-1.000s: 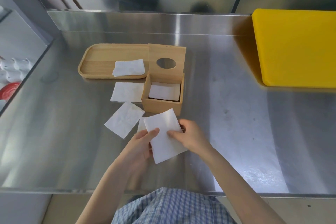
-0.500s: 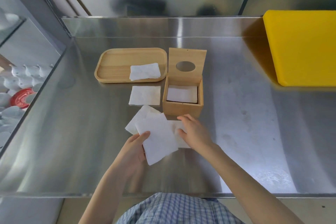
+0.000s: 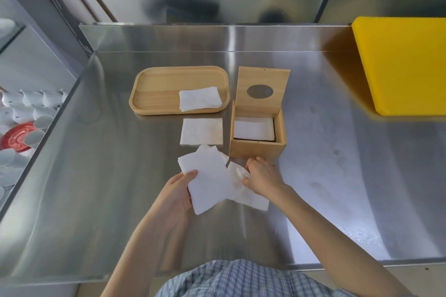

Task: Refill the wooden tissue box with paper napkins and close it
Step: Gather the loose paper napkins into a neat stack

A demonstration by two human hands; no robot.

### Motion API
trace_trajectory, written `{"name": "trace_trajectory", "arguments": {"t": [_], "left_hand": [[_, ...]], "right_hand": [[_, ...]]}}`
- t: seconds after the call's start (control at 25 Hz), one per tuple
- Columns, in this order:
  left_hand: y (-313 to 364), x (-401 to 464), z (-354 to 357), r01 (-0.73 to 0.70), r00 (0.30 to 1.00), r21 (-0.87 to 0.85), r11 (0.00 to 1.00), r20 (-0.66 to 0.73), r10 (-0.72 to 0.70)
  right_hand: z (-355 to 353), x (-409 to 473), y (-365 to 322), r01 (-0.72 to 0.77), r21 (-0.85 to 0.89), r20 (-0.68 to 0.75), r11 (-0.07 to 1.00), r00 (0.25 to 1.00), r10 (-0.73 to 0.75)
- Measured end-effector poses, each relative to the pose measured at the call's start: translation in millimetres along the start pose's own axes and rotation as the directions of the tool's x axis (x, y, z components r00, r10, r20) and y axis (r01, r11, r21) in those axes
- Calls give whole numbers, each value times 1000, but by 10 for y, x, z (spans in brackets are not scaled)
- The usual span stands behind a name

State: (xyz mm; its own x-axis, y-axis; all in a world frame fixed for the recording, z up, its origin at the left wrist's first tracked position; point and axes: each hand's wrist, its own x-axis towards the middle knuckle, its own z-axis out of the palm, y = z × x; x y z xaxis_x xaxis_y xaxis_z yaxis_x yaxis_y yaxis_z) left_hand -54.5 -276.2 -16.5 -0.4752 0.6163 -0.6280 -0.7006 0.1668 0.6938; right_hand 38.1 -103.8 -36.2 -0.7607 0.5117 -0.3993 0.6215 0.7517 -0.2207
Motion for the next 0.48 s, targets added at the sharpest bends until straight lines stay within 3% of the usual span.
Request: {"name": "trace_trajectory", "arguments": {"t": [0.2,0.36,0.4,0.48], "left_hand": [[-44,-32,-59,-9,999,-10,1000,32,10],[-80,-40,-128,-5,1000,-76,997,17,7],[-100,-30,-131,0,1000,-100,995,23,2],[-134,30,-147,18,999,-138,990,29,-14]], "right_hand": [[-110,-103,27,-47,213,58,976,998,36],[-433,-309,42,-14,381,4,924,1000,14],[-531,-373,23,-4,493,-9,870,1000,9],[-711,-501,-58,-3,810,41,586,998,-51]]}}
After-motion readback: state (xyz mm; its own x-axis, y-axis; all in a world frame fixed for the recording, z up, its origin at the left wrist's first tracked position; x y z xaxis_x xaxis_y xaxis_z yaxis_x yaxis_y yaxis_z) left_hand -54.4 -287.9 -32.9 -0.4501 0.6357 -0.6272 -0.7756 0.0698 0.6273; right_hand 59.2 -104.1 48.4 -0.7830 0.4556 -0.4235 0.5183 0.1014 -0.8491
